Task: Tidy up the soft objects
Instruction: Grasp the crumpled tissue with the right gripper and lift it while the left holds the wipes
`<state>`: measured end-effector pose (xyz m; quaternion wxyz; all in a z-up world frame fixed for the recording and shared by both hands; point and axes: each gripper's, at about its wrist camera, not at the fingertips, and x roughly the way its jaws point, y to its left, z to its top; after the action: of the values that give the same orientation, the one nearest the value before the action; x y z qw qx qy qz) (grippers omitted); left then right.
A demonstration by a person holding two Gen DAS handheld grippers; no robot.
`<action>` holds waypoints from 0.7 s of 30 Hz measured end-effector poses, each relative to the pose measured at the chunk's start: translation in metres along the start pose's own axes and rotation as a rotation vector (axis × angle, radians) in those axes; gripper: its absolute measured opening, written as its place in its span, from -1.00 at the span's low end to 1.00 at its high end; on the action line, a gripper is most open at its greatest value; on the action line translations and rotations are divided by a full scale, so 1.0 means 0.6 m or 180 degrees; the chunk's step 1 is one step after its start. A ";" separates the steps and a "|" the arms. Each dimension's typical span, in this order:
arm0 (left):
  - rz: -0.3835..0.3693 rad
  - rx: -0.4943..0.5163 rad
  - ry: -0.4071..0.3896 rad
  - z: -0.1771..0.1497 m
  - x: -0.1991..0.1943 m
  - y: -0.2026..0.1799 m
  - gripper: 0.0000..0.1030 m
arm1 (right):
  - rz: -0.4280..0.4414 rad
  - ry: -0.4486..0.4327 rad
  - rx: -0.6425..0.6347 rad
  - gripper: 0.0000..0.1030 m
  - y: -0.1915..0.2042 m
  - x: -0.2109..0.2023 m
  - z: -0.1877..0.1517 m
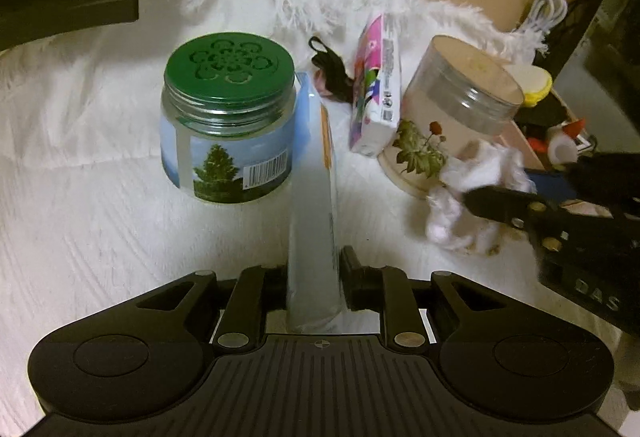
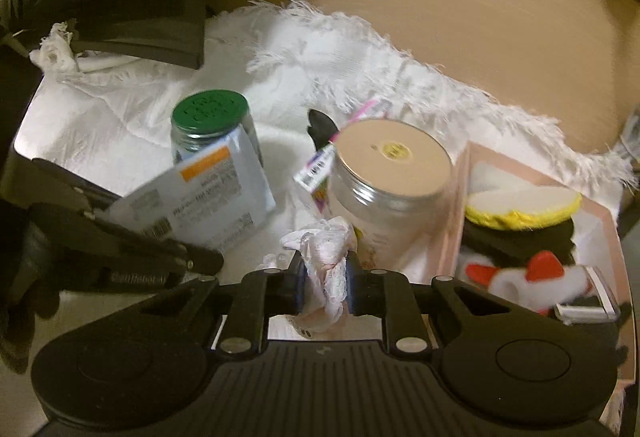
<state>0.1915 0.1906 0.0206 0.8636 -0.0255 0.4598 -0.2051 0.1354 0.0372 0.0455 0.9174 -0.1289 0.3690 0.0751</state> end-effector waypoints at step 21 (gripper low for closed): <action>-0.0502 0.0320 -0.1312 0.136 -0.169 -0.113 -0.77 | -0.0459 -0.1159 0.0109 -0.64 -0.148 -0.284 0.053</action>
<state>0.1849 0.1553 0.1627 0.9208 -0.0596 0.2595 -0.2851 0.0549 -0.0457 0.2023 0.9740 -0.1237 0.1880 0.0250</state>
